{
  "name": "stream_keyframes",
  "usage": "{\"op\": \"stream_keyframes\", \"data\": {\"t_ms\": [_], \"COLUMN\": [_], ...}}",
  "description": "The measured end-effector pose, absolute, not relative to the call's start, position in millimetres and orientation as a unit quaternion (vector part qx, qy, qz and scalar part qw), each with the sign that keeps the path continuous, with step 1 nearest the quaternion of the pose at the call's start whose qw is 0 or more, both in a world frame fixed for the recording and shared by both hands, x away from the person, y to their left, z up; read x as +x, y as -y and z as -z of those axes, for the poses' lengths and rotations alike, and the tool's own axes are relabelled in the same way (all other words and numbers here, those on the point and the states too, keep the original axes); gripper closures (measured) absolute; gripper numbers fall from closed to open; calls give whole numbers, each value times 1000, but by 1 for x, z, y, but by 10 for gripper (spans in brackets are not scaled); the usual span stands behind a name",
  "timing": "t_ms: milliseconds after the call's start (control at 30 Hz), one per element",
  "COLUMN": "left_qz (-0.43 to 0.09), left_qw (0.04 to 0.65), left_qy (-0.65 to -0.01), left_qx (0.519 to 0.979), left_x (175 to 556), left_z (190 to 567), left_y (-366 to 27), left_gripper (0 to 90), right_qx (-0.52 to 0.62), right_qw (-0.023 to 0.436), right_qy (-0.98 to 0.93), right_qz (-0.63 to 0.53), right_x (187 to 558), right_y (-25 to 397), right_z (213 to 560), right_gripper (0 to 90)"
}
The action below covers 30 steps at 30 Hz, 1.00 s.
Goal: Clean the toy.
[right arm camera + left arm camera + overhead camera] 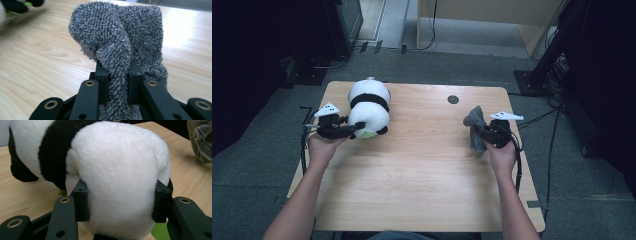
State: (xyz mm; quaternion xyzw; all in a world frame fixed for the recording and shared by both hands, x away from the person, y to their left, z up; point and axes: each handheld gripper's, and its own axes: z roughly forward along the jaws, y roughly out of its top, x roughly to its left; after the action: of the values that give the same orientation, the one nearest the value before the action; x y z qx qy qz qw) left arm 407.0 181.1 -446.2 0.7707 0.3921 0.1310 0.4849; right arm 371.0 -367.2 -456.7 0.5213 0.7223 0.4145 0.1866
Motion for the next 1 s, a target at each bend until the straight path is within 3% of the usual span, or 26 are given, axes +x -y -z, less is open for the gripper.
{"op": "stream_keyframes", "data": {"t_ms": [333,533,700,867,1000], "left_qz": [-123,-125,-132,-129,-134], "left_qw": [479,476,467,466,457], "left_qy": [-404,-403,-403,-403,-409], "left_qx": [770,772,776,777,778], "left_x": [431,437,436,436,435], "left_z": [466,473,473,473,471], "left_y": [-195,-195,-192,-192,-190], "left_gripper": [456,411,278,201,165], "right_qx": [560,567,573,581,579], "right_qw": [213,205,191,176,175], "right_qy": [-702,-705,-710,-702,-705], "right_qz": [-386,-374,-363,-372,-371], "right_x": [394,399,403,405,404], "right_y": [392,395,394,396,397], "right_z": [478,495,504,507,507], "right_gripper": [738,715,603,424,352]}}
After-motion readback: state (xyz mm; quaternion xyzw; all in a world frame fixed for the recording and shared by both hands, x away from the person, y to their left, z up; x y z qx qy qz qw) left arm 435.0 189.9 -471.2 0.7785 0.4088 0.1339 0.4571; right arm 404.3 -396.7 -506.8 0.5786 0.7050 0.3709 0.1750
